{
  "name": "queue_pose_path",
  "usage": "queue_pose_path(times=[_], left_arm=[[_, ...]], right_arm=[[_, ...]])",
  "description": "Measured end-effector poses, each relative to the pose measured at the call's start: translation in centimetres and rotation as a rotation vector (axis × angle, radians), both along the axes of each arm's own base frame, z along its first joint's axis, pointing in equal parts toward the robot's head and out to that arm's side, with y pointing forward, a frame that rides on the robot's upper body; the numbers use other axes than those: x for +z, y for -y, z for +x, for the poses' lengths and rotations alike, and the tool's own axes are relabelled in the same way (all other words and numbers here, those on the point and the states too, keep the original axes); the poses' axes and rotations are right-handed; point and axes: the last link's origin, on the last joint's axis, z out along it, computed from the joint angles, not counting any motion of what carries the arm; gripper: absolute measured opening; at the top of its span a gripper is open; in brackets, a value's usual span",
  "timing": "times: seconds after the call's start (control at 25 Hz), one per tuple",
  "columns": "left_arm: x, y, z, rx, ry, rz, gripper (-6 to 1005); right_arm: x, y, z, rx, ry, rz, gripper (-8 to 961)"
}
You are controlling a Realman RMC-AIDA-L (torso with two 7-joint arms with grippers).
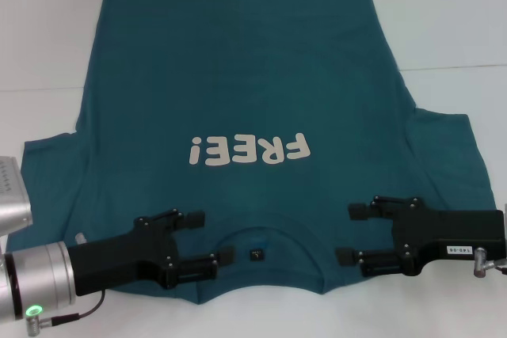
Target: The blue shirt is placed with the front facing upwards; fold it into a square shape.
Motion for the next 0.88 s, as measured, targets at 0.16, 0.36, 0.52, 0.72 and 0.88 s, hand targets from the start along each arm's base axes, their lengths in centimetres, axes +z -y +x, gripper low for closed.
queue_pose_path(times=[0.16,0.36,0.52,0.72,0.88], left_arm=[[0.0,0.0,0.0,0.001,-0.001,0.001,884],[0.0,0.0,0.0,0.002,-0.002,0.002,884],[0.0,0.0,0.0,0.003,0.000,0.002,884],[1.5,-0.4,-0.3,0.031,0.039,0.076,884],[3.9,-0.5,-1.6,0.108,0.079,0.180,884]], right_arm=[[0.0,0.0,0.0,0.000,0.000,0.000,915],[0.0,0.0,0.0,-0.001,0.000,0.000,915],[-0.1,0.0,0.0,-0.001,-0.001,-0.001,915],[-0.1,0.0,0.0,0.000,-0.001,0.000,915],[-0.1,0.0,0.0,-0.001,-0.001,0.000,915]])
